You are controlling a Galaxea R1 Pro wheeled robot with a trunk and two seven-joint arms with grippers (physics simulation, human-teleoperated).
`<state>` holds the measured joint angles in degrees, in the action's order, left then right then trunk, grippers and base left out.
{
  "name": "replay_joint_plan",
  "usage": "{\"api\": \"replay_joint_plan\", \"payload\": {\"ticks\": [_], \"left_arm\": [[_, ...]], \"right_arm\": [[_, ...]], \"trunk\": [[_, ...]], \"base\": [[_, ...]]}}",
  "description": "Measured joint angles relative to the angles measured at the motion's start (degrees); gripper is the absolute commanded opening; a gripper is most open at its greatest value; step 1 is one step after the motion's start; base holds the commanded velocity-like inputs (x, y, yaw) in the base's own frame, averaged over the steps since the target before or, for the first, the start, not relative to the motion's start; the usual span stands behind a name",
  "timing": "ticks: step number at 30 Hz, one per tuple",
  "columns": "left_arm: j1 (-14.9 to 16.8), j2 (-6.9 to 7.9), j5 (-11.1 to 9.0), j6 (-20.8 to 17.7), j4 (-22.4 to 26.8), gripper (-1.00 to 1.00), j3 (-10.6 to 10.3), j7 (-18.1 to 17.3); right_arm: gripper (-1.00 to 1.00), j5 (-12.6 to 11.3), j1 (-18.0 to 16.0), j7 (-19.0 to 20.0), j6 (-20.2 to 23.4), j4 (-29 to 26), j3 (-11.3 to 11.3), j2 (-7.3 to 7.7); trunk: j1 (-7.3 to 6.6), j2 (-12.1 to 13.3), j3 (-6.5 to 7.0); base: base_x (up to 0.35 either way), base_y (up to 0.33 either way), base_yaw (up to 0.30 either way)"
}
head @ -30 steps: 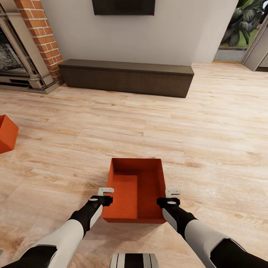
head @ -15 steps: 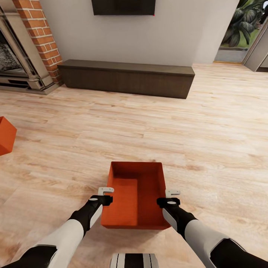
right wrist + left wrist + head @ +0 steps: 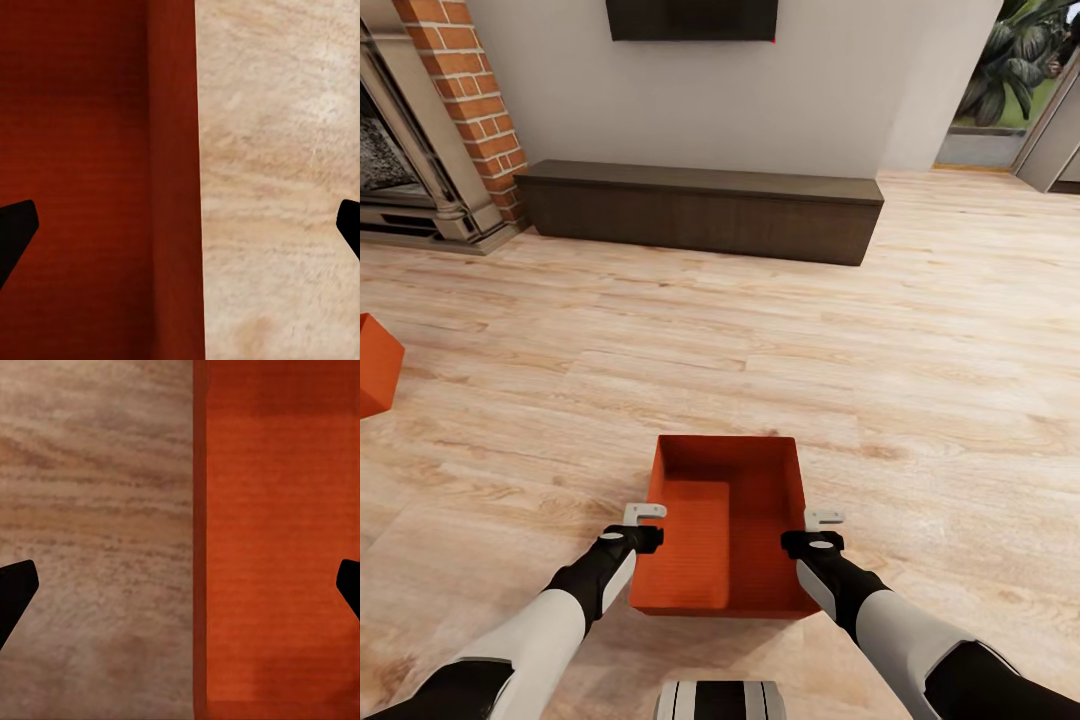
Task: Move the two storage containers from the living room to the garage. In the garage, place one container on the floor and stack the other container on top of it (either order is fine).
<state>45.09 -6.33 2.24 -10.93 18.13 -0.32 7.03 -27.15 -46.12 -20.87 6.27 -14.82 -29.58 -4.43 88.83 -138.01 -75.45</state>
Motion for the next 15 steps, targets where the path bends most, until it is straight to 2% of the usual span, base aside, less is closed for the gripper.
{"api": "replay_joint_plan", "payload": {"ticks": [15], "left_arm": [[0.0, -0.14, -0.3, 0.1, -2.5, 1.00, 0.0, 0.4]], "right_arm": [[1.00, 0.2, 0.0, 0.0, -1.5, 0.9, -0.1, -0.59]], "trunk": [[0.00, 0.0, 0.00]], "base": [[0.000, 0.000, 0.000]]}}
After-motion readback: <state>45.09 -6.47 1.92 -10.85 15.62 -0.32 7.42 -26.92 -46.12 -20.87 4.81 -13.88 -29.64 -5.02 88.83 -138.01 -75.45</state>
